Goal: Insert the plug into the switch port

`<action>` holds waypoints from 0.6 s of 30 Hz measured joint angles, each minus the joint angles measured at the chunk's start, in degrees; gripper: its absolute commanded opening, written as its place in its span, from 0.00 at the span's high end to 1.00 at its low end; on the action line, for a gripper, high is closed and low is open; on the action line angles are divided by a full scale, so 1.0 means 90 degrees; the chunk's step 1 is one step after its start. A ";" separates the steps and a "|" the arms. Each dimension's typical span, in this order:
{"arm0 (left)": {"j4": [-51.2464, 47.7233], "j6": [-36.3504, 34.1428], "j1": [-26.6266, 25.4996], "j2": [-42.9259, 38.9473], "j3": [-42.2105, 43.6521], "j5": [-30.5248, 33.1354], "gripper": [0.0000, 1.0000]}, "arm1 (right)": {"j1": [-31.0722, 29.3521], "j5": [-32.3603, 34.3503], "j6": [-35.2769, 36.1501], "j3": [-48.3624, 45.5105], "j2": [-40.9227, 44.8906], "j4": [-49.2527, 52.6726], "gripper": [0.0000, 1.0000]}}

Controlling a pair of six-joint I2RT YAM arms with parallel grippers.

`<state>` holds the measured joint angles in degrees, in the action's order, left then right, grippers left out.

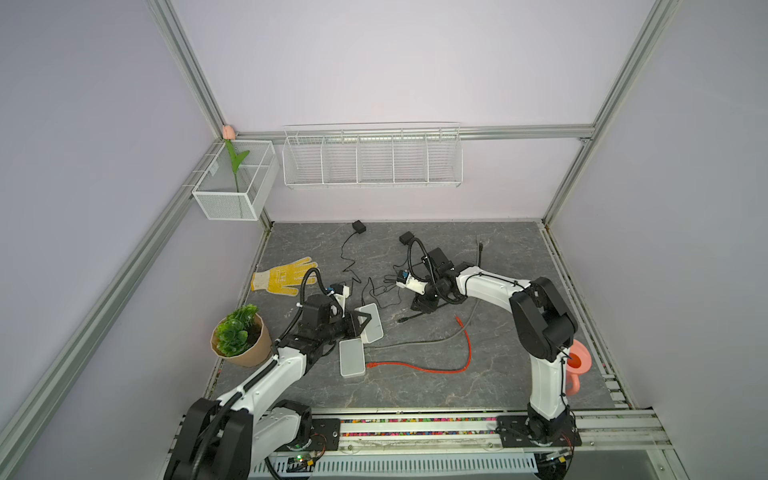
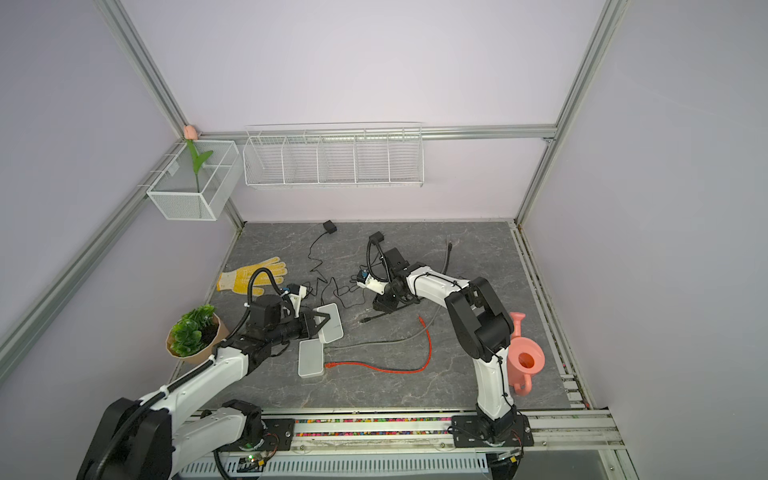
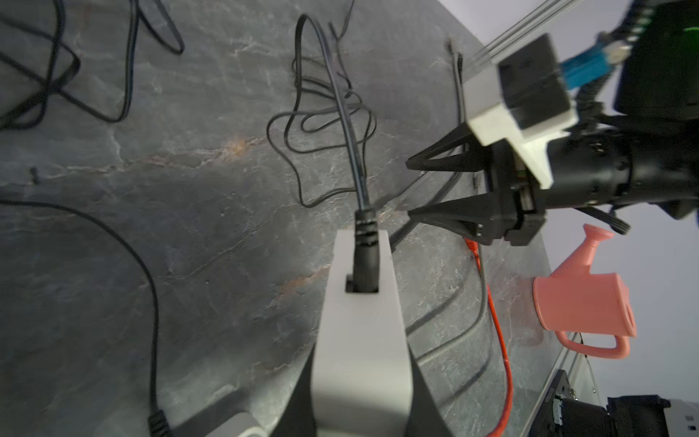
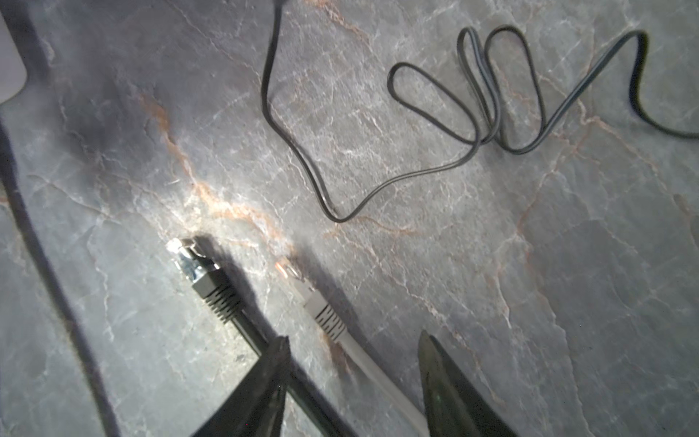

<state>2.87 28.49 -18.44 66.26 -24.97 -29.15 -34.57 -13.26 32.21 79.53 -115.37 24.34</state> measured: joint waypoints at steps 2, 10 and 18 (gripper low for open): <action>0.0053 -0.0002 0.0068 0.0469 -0.0245 -0.0311 1.00 | 0.0007 -0.0007 0.0002 0.0000 0.0000 0.0012 0.43; 0.0432 -0.0097 0.0090 0.1746 -0.0957 -0.1158 1.00 | -0.0005 -0.0177 0.0087 0.0061 0.0007 0.0277 0.44; 0.0236 -0.0342 0.0092 0.2703 -0.1333 -0.1549 0.90 | -0.0350 -0.0202 0.0221 -0.0114 0.0233 0.0483 0.46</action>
<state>4.99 25.41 -17.61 90.59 -36.97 -43.09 -37.71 -15.07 34.20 78.50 -113.27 28.69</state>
